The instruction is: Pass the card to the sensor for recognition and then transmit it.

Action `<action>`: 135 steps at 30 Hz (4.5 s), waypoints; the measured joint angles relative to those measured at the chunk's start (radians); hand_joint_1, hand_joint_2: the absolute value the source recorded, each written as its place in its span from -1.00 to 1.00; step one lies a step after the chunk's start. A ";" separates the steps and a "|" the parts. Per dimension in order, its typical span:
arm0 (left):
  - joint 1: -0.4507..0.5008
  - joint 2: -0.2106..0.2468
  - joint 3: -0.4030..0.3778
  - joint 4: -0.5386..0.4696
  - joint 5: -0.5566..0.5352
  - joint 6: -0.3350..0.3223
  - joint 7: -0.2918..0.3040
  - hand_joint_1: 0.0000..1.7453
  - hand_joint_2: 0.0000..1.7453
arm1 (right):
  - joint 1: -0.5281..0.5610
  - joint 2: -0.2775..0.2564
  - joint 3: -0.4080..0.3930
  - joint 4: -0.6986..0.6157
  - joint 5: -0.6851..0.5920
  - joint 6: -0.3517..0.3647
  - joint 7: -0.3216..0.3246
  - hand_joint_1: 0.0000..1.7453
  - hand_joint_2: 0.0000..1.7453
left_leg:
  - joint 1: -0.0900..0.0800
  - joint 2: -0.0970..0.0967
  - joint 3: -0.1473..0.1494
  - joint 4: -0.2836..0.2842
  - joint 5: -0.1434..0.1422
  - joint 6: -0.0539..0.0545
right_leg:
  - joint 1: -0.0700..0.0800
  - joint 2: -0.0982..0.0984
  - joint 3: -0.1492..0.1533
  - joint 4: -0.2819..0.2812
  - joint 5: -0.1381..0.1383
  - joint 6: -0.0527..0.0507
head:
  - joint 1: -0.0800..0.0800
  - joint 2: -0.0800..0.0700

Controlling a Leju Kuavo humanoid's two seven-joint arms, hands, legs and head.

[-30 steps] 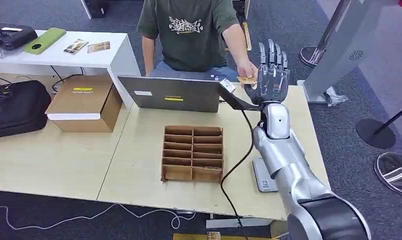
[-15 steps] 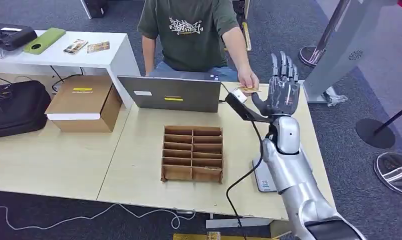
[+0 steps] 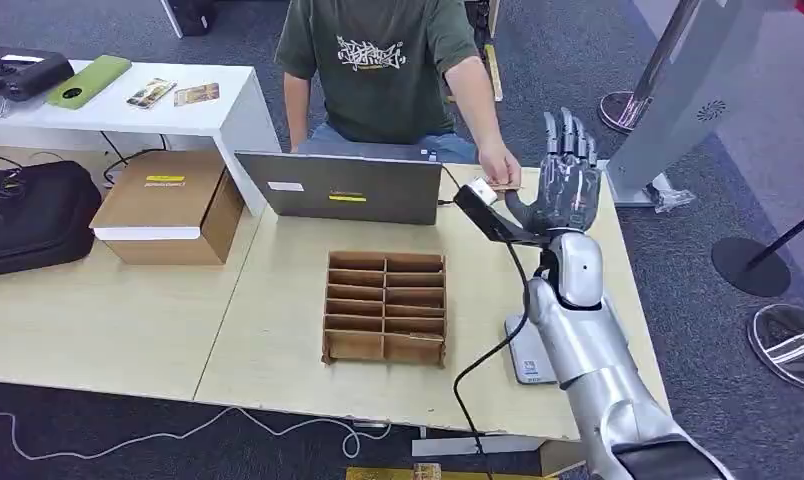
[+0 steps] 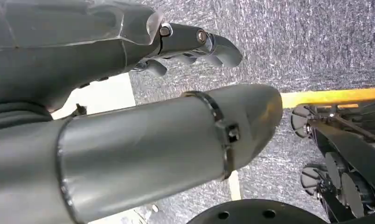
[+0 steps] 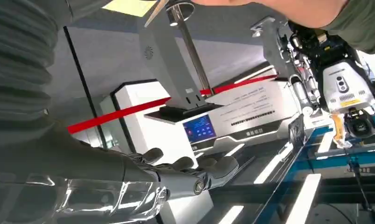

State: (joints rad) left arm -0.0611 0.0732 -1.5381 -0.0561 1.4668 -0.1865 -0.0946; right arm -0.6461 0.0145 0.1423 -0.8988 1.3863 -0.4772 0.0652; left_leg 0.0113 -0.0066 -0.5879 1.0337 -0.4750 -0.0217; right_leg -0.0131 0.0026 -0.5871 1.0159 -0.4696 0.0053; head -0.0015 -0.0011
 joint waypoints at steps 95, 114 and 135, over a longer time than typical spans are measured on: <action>-0.003 -0.039 0.007 0.000 0.035 0.033 0.011 -1.00 -1.00 | 0.698 0.057 -0.224 -0.736 -0.607 0.428 0.017 1.00 1.00 | 0.000 -0.002 0.000 0.000 -0.003 0.000 | 0.000 -0.001 0.000 -0.001 -0.002 0.001 | 0.000 0.000; -0.014 -0.040 -0.002 0.000 -0.003 0.042 0.021 -1.00 -1.00 | 0.681 0.057 -0.387 -0.569 -0.664 0.483 -0.008 1.00 1.00 | 0.000 -0.002 0.000 0.000 -0.003 0.000 | 0.000 -0.001 0.000 -0.001 -0.002 0.001 | 0.000 0.000; -0.024 -0.030 -0.002 0.000 -0.035 0.044 0.023 -1.00 -1.00 | 0.494 0.057 -0.379 -0.277 -0.674 0.437 -0.037 1.00 1.00 | 0.000 0.000 0.000 0.000 -0.002 0.001 | 0.000 -0.001 0.001 -0.001 -0.001 0.001 | 0.000 0.000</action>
State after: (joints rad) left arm -0.0852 0.0431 -1.5400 -0.0557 1.4317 -0.1427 -0.0721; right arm -0.1525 0.0717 -0.2365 -1.1753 0.7126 -0.0404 0.0286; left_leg 0.0113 -0.0064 -0.5879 1.0333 -0.4772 -0.0207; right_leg -0.0131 0.0020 -0.5866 1.0151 -0.4711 0.0059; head -0.0015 -0.0011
